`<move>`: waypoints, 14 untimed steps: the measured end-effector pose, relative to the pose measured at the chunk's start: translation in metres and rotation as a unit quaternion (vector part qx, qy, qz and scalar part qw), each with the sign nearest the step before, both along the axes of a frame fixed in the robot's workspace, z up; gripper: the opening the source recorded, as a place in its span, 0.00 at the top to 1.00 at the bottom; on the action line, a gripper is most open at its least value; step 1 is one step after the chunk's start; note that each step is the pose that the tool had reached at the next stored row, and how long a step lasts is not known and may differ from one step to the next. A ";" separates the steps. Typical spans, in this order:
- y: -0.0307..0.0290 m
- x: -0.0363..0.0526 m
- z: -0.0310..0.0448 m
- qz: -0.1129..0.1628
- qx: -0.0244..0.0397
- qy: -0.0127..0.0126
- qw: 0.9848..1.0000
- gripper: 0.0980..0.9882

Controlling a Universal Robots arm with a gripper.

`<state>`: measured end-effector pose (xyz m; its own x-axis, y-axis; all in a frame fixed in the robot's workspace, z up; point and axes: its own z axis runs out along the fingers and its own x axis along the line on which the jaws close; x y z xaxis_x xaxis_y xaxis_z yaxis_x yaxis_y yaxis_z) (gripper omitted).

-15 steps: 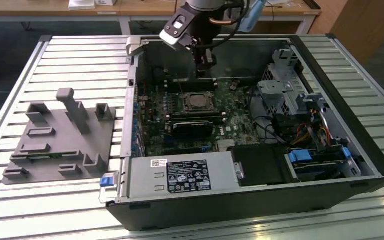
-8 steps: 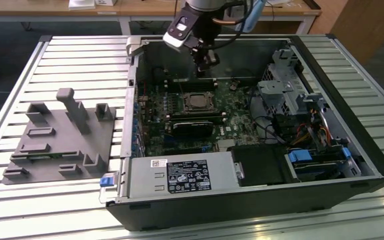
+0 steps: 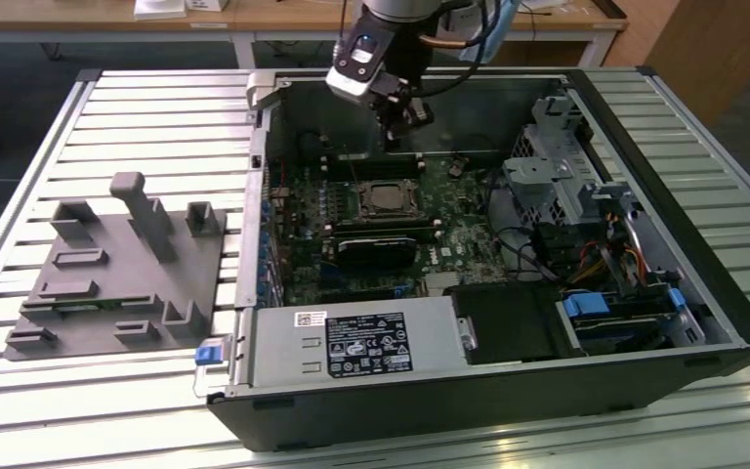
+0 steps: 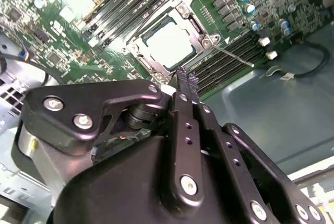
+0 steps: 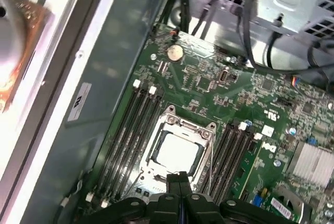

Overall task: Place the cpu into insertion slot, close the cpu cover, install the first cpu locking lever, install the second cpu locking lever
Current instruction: 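Install the first cpu locking lever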

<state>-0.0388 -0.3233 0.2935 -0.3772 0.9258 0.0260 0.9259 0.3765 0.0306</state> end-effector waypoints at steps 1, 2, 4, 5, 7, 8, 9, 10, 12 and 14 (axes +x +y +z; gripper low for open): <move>0.0000 0.0000 0.0000 0.007 0.000 0.000 1.000 0.99; 0.0000 0.0000 0.0000 0.013 0.000 0.000 1.000 0.99; 0.0000 0.0000 0.0000 0.026 0.000 0.000 1.000 0.99; 0.0000 0.0000 0.0000 0.033 0.000 0.000 0.999 0.99; 0.0000 0.0000 0.0000 0.046 0.000 0.000 0.999 0.99; 0.0000 0.0000 0.0000 0.051 0.000 0.000 0.999 0.99; 0.0000 0.0000 0.0000 0.056 0.000 0.000 0.998 0.99; 0.0000 0.0000 0.0000 0.060 0.000 0.000 0.998 0.99; 0.0000 0.0000 0.0000 0.067 0.000 0.000 0.998 0.99; 0.0000 0.0000 0.0000 0.075 0.000 0.000 0.997 0.99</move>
